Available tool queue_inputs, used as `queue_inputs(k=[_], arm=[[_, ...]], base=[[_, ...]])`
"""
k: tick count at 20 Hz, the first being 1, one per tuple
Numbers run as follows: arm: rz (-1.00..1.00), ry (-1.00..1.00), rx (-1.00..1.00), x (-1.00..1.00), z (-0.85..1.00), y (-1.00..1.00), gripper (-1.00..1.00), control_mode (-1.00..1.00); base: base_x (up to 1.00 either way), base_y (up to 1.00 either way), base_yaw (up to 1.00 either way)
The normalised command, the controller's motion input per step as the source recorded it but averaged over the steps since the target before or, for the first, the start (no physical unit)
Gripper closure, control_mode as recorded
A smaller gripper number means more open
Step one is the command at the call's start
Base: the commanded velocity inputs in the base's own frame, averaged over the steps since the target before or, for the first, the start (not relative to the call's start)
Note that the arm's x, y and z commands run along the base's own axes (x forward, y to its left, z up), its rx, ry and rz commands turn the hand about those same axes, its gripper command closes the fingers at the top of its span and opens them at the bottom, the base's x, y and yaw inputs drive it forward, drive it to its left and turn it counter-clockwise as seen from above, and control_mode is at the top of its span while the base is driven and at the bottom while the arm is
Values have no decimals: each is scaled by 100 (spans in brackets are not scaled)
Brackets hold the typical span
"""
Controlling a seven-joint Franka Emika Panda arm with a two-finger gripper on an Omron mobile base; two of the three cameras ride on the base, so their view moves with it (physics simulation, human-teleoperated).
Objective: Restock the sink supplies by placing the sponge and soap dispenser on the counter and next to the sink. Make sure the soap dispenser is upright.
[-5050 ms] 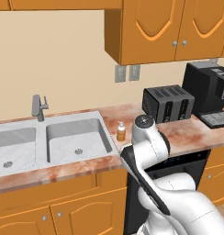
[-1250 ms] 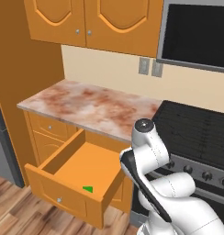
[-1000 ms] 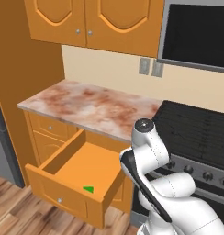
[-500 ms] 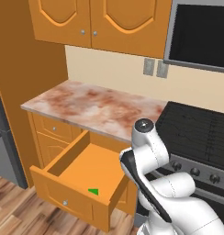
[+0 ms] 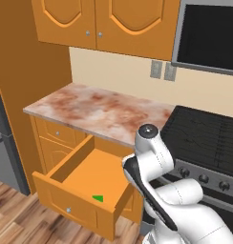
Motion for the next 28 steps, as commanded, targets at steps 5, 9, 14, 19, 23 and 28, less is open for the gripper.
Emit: queue_inputs(k=[5, 9, 14, 19, 23, 28], arm=[[-1, 4, 0, 40, -37, 97, -100, -100], [-13, 7, 0, 32, -46, 100, -100, -100], [-22, 10, 2, 15, -37, 100, -100, -100], [-23, 15, 7, 12, -20, 82, -100, -100], [-16, 23, 10, 6, -11, 54, -100, -100], [-3, 16, 11, 0, -26, 5, -100, -100]], base=[[0, 0, 0], [0, 0, 0], [0, 0, 0], [0, 0, 0], [0, 0, 0], [0, 0, 0]])
